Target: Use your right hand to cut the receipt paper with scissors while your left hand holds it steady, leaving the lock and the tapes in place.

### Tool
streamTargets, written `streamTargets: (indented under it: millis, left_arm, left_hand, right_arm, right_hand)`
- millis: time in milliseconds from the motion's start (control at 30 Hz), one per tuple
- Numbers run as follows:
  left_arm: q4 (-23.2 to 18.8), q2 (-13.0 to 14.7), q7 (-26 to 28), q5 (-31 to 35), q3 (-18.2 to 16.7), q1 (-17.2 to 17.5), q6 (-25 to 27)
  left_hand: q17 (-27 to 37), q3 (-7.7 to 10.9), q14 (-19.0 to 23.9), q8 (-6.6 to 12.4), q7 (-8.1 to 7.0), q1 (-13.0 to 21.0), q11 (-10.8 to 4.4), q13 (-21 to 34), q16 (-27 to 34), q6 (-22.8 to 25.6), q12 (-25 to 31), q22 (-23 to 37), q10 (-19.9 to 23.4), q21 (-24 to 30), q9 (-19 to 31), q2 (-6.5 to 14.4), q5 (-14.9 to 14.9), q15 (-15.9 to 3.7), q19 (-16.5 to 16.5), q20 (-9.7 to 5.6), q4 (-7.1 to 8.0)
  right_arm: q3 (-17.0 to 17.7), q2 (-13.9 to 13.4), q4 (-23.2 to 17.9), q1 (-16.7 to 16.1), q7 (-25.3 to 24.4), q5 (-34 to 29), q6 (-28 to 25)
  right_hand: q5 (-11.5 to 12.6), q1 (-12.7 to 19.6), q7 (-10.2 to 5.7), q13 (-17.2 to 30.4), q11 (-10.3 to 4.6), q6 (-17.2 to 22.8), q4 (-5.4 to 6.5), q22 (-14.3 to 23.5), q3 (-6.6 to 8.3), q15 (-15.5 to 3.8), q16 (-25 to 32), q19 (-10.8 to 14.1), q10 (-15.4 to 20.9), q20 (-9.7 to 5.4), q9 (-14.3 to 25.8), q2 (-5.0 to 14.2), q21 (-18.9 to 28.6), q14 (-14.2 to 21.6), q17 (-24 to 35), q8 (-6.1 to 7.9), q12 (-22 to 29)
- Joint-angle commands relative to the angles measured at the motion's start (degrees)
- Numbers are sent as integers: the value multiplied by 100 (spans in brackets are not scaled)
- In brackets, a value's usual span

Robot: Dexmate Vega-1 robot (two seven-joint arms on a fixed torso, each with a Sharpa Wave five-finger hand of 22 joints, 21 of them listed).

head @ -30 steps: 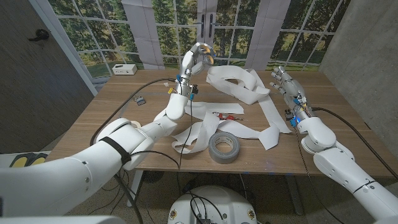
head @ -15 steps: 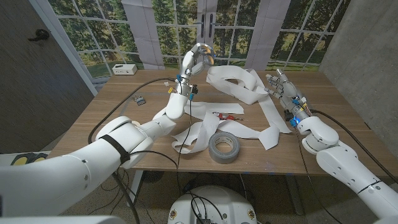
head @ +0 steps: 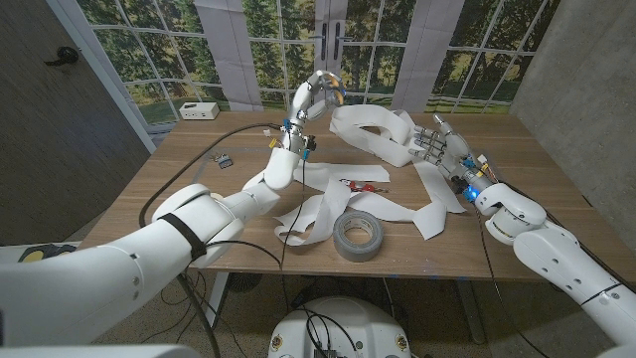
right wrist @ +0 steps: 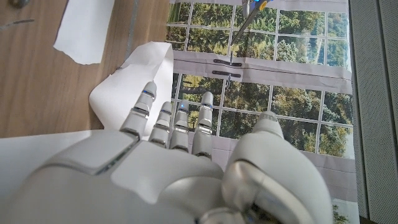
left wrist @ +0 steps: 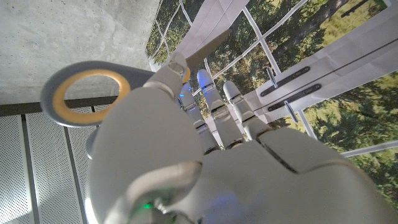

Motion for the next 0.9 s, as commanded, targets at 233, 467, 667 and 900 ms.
streamTargets:
  millis: [233,467,667,900]
  left_arm:
    - [1,186,210,173,319,-160,133]
    - [-2,247,311,307,454,-225,114]
    - [-6,385,816,806,809,-444,94]
    - [-2,484,1310,1100,1206,-598,145]
  left_hand:
    - [25,159,25,63,16,18,143,273,12,28,521,17,160,-48,-15,144,31,-771,57,-500,145]
    - [30,158,31,72,44,14,125,257,17,42,522,18,162,-79,-40,141,28,-770,63,-501,148]
    - [36,161,30,77,37,24,133,269,21,49,533,19,155,-102,-60,141,27,-775,68,-501,142]
    - [43,158,28,83,36,37,134,266,26,59,537,20,161,-121,-79,142,26,-777,77,-500,137]
  right_arm:
    - [50,112,53,105,844,1281,-408]
    - [63,56,27,171,954,1577,-642]
    - [44,-5,57,272,1128,1694,-778]
    - [102,-87,-8,266,1101,1726,-848]
  right_hand:
    - [37,338,76,-1,107,217,-222,-18,146,34,-175,-509,-437,11,37,32,-230,-422,-20,-52,-187]
    - [37,399,258,-2,116,472,-250,-22,189,56,-169,-645,-422,12,42,26,-248,-457,-18,-5,-148]
    - [35,409,345,-4,120,581,-252,-21,201,46,-158,-672,-381,10,39,21,-240,-451,-19,9,-128]
    - [37,425,344,-5,115,582,-253,-20,220,36,-154,-676,-379,8,37,40,-232,-451,-18,-7,-126]
